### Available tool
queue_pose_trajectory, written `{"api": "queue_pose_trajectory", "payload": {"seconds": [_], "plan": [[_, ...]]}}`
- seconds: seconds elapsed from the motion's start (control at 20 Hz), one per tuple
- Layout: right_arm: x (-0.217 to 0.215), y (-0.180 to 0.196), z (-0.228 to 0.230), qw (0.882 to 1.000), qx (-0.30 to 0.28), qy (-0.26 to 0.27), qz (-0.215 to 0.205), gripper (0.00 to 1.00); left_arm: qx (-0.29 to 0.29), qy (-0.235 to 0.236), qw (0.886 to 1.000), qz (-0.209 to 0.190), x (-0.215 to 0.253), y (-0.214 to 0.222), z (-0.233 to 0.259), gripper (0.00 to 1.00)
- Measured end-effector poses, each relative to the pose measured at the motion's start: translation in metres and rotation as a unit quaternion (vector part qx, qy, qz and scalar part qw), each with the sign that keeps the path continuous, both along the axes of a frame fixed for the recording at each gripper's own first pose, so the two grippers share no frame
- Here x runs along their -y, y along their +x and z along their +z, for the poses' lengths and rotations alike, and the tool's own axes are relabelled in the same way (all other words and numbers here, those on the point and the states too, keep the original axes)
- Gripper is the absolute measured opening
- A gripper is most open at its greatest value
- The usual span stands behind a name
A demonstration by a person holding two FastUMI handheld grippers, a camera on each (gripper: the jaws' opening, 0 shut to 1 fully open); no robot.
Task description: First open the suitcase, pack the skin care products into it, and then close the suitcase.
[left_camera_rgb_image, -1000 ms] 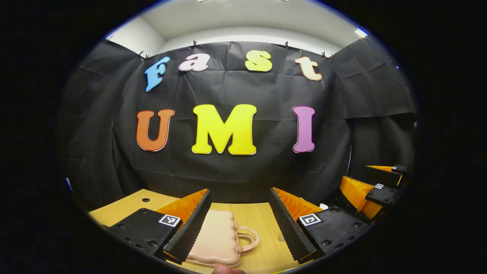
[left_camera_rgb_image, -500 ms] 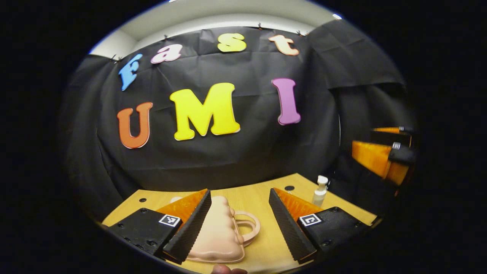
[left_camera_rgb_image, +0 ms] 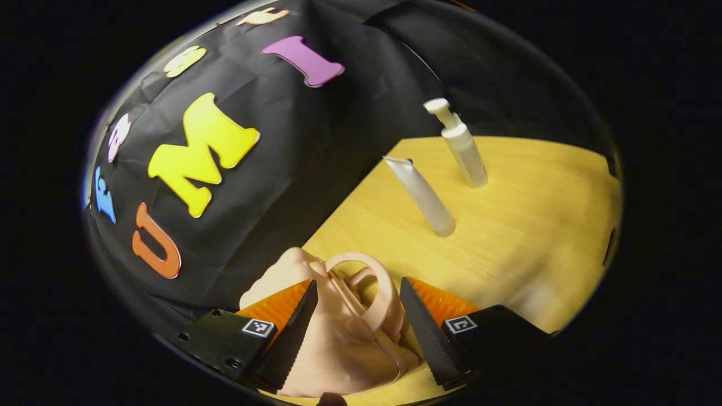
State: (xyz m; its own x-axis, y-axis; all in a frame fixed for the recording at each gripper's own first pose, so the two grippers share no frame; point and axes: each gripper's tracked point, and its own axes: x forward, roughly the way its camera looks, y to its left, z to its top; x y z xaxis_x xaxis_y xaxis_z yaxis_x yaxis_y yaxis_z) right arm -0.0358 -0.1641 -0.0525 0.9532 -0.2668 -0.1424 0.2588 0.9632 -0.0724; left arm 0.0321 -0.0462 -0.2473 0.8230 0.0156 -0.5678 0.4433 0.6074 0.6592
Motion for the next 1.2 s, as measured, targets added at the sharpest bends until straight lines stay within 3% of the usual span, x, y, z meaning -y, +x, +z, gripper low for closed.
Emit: {"api": "queue_pose_trajectory", "payload": {"seconds": [0.3,0.55,0.65,0.95,1.2], "plan": [[0.023,-0.011,-0.017,0.999,-0.023,0.008,-0.038,0.80,-0.051,0.051,0.997,0.015,-0.015,0.021,-0.037,0.78],[0.037,-0.024,-0.021,0.998,-0.032,0.009,-0.059,0.80,-0.093,0.032,0.995,0.030,-0.010,0.026,-0.050,0.40],[0.042,-0.029,-0.021,0.997,-0.031,0.007,-0.068,0.80,-0.099,0.036,0.994,0.032,-0.008,0.025,-0.051,0.31],[0.049,-0.039,-0.021,0.995,-0.027,0.020,-0.090,0.80,-0.090,0.010,0.995,0.036,-0.005,0.026,-0.037,0.17],[0.026,-0.037,-0.019,0.997,-0.021,0.022,-0.067,0.79,-0.056,-0.040,0.996,0.052,-0.012,0.026,0.005,0.10]]}}
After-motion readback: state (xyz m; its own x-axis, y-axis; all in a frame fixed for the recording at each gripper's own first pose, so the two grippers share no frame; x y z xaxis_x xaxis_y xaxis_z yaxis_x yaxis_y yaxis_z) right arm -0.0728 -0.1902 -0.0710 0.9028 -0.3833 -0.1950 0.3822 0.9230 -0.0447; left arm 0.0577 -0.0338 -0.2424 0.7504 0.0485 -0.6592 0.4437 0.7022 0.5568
